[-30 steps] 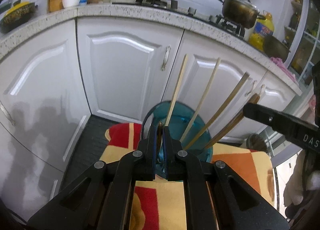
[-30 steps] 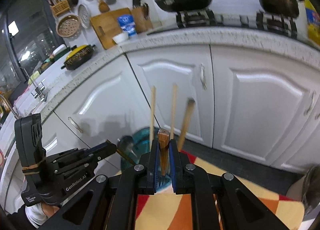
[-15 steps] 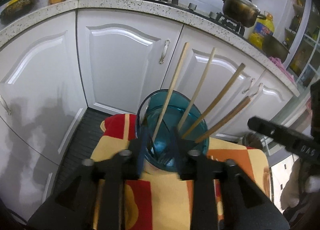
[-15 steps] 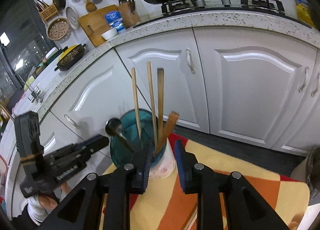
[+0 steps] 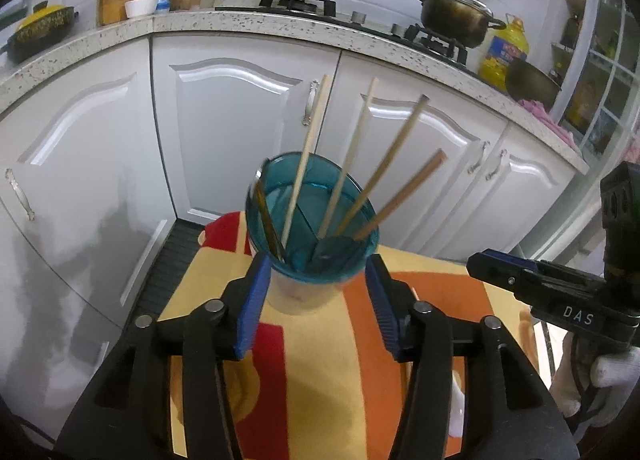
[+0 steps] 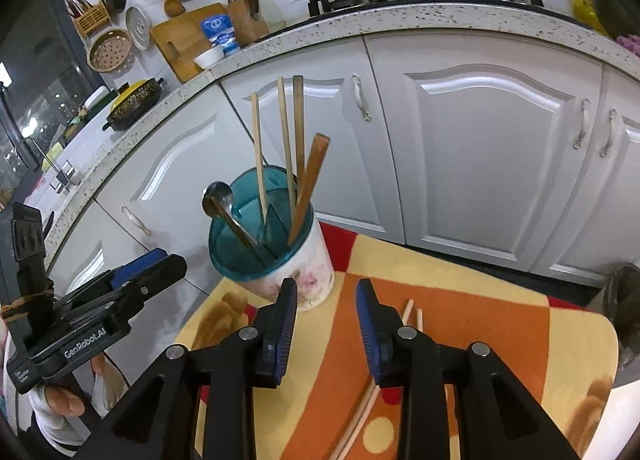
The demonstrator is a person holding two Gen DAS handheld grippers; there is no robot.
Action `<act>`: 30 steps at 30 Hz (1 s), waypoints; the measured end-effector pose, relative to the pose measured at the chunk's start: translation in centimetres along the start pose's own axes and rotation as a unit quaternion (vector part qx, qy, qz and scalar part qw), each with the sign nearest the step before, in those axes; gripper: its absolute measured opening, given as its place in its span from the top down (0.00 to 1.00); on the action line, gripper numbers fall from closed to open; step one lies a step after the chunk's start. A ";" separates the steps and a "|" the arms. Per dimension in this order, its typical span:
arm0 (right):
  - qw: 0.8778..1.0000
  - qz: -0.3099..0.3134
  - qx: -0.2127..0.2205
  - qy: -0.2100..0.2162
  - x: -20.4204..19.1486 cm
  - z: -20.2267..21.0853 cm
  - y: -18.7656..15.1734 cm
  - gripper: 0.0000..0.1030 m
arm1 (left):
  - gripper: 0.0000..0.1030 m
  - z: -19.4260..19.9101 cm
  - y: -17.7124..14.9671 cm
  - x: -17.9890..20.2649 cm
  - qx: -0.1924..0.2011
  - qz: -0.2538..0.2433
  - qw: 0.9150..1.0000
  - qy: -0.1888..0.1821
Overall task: Organize utensils
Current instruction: 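Lower both forks into the holder and open both tools, then withdraw both tools from the holder back over the cloth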
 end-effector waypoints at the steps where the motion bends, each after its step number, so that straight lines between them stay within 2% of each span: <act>1: 1.000 0.000 0.001 -0.004 0.1 0.2 -0.3 0.70 | 0.49 0.0 -0.3 0.3 -0.001 -0.004 1.000 0.001; 9: 0.999 0.015 0.006 -0.036 0.7 1.9 -2.5 0.67 | 0.46 0.3 -2.4 2.0 -0.009 -0.023 1.000 0.005; 12: 0.999 0.011 0.008 -0.041 1.0 2.3 -3.2 0.62 | 0.43 0.3 -3.3 2.4 -0.012 -0.025 1.000 0.008; 30: 0.997 -0.007 -0.027 -0.067 4.2 2.6 -7.6 0.61 | 0.42 -0.8 -6.9 5.1 -0.043 -0.053 0.998 0.011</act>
Point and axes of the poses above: each gripper's, at about its wrist camera, not at the fingertips, and z roughly against the way its jaws point, x to its right, y to its top, the point moved 8 cm from there along -z, roughly the way its jaws point, and after that the axes turned 2 degrees about -y, right-handed, at the moved point
